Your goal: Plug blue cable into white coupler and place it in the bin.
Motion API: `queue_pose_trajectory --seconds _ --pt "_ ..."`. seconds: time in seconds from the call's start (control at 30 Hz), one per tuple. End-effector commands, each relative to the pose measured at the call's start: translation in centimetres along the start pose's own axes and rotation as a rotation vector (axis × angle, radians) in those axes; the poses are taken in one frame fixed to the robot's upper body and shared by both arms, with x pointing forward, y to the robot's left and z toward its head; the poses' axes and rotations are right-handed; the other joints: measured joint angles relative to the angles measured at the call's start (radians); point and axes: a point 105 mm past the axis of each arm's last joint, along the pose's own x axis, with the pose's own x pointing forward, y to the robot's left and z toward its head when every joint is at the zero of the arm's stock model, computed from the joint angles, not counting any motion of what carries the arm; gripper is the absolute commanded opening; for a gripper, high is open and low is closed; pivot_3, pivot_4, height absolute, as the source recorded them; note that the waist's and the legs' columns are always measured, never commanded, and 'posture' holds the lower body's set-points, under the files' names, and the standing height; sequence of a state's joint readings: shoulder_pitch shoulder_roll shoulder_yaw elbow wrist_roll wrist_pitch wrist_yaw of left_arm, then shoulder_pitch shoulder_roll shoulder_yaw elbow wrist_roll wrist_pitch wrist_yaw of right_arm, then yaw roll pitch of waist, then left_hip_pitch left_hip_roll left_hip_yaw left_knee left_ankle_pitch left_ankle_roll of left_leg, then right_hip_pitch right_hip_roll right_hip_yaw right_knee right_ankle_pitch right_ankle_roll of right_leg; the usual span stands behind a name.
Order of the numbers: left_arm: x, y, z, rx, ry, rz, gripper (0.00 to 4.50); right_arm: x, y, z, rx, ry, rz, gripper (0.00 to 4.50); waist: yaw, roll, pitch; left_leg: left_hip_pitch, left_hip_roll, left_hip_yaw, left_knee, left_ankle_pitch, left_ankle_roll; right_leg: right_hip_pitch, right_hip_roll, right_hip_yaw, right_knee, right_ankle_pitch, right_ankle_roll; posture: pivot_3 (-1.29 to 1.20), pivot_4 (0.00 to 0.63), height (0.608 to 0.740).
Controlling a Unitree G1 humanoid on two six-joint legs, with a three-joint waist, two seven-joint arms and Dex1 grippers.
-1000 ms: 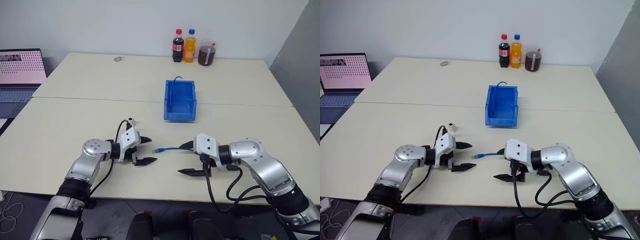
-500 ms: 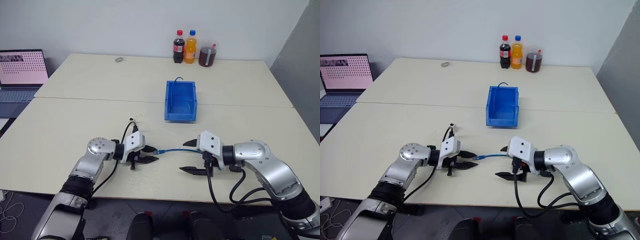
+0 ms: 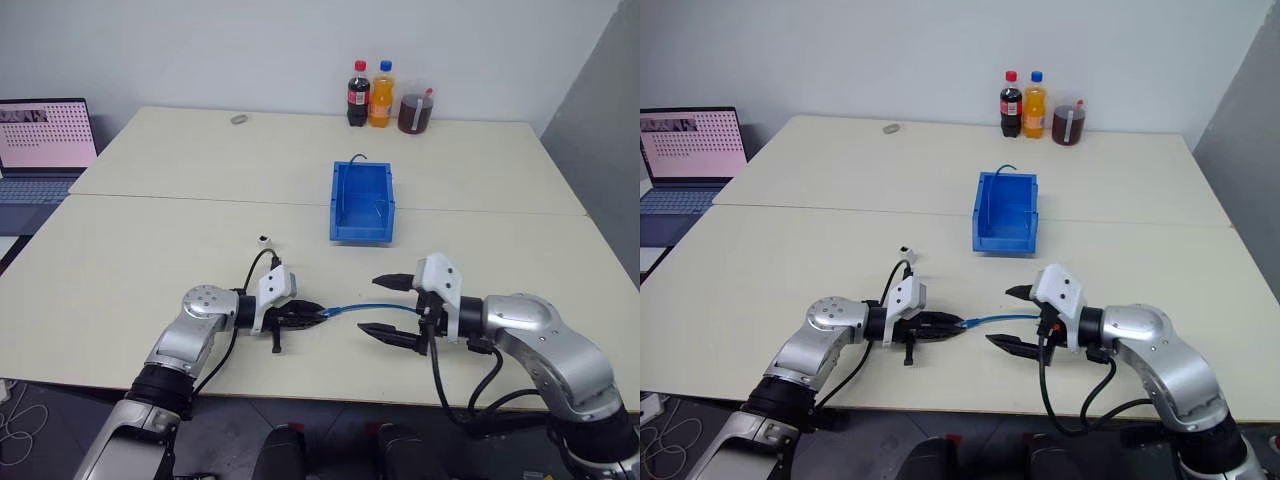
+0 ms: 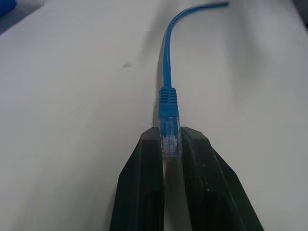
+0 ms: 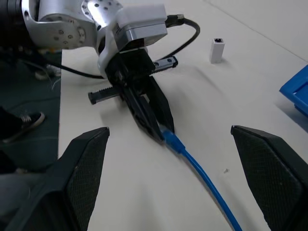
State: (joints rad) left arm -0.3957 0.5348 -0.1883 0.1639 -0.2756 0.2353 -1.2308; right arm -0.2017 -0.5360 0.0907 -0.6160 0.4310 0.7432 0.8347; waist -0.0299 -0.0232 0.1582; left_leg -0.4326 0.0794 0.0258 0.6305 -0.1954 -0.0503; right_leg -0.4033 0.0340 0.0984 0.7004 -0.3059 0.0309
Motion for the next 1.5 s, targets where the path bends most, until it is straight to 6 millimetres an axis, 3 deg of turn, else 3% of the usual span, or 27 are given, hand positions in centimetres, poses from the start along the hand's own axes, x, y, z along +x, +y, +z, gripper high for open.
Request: queue_pose_trajectory --seconds 0.03,0.23,0.4,0.7,1.0,1.5 --pt "-0.5 -0.4 4.0 -0.033 -0.137 -0.006 0.24 -0.8 1.5 1.3 0.028 -0.079 0.02 4.29 -0.002 0.0 0.0 0.0 0.0 0.0 0.0 0.0 0.0 0.0 0.0 0.0 0.0 0.0 0.0 0.0 0.15 0.74" --pt "-0.8 -1.1 6.9 -0.184 -0.266 -0.045 0.24 -1.4 3.0 0.7 0.215 -0.093 0.081 4.29 -0.005 0.0 0.0 0.0 0.0 0.0 0.0 0.0 0.0 0.0 0.0 0.0 0.0 0.0 0.0 0.0 0.15 0.74" --pt "-0.7 -2.7 8.9 -0.331 -0.363 -0.149 0.24 -1.0 1.4 0.7 0.339 -0.169 -0.002 4.29 -0.005 0.0 0.0 0.0 0.0 -0.001 0.0 0.0 0.0 0.0 0.0 0.0 0.0 0.0 0.001 0.0 0.15 0.74" --pt "-0.8 -3.0 9.6 -0.39 -0.385 -0.155 0.24 -0.1 -0.9 2.9 0.424 -0.309 -0.025 4.29 -0.005 0.0 0.0 0.0 0.0 -0.001 0.0 0.0 0.0 0.0 0.0 0.001 0.0 0.0 0.001 0.0 0.15 0.74" --pt "-0.8 -3.1 9.6 -0.389 -0.377 -0.157 0.24 1.1 -1.1 4.3 0.472 -0.363 0.078 4.29 -0.005 0.0 0.0 0.0 0.0 -0.001 -0.001 0.0 0.0 0.0 0.001 0.001 -0.001 0.0 0.001 0.0 0.15 0.74" --pt "-1.1 -3.0 9.4 -0.379 -0.374 -0.143 0.24 1.7 -0.7 4.2 0.466 -0.326 0.149 0.73 -0.005 0.0 0.001 0.0 0.0 0.0 -0.001 0.0 0.0 0.0 0.001 0.001 -0.002 0.0 0.001 0.0 0.15 0.74"
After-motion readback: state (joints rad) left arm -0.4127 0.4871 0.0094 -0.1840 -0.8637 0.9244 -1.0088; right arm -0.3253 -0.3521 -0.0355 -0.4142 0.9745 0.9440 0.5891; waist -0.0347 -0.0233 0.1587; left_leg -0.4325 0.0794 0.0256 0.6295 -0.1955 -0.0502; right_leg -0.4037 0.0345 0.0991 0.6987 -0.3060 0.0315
